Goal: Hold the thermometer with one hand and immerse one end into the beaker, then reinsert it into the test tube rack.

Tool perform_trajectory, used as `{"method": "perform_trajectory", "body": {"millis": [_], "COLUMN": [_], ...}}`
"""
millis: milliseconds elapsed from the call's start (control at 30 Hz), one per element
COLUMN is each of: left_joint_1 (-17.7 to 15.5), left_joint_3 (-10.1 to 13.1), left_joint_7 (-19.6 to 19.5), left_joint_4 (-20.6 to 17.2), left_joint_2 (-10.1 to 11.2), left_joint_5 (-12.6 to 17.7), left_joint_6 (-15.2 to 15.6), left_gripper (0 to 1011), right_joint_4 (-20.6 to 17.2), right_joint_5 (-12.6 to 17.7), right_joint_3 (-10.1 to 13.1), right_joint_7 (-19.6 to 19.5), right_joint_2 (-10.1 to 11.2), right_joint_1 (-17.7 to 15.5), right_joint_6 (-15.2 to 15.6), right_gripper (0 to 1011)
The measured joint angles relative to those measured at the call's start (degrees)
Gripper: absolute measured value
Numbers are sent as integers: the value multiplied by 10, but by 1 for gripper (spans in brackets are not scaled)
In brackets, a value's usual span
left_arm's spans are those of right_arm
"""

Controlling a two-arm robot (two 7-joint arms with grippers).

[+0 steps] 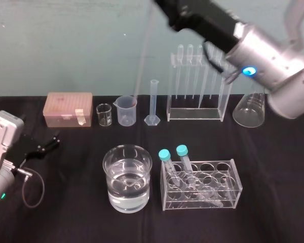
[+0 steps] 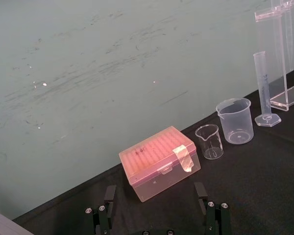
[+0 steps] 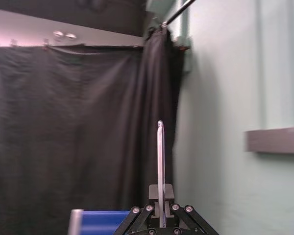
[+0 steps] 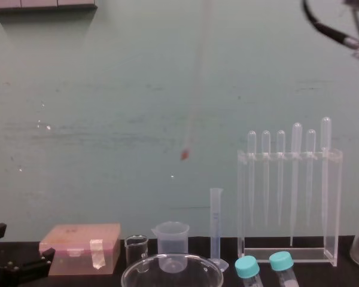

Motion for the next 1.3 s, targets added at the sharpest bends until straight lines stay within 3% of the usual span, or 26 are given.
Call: {"method": "perform_trajectory", "body": {"millis": [133,267,533,867,1300], "left_joint_1": [0,0,0,0,0], "left_joint_3": [0,0,0,0,0], "left_joint_7": [0,0,0,0,0], "left_joint_4": [0,0,0,0,0], "left_joint_2": [0,0,0,0,0], "left_joint_5": [0,0,0,0,0], "left_joint_6": [0,0,0,0,0], "left_gripper": [1008,1008,1008,1008,1008], "right_joint_4": [10,26,78,128,148], "right_joint_5": [15,16,-13,-52,-78], "right_joint_3": [-36,-63,-104,-131,-131], "right_joint_7": [22,34,35,35,38], "right_joint_2": [-17,-20,-14,-18,-25], "right_joint_1": [4,5,2,-11,-23], "right_joint_6": [17,26,20,5,-11], "right_gripper": [53,52,53,52,52]}}
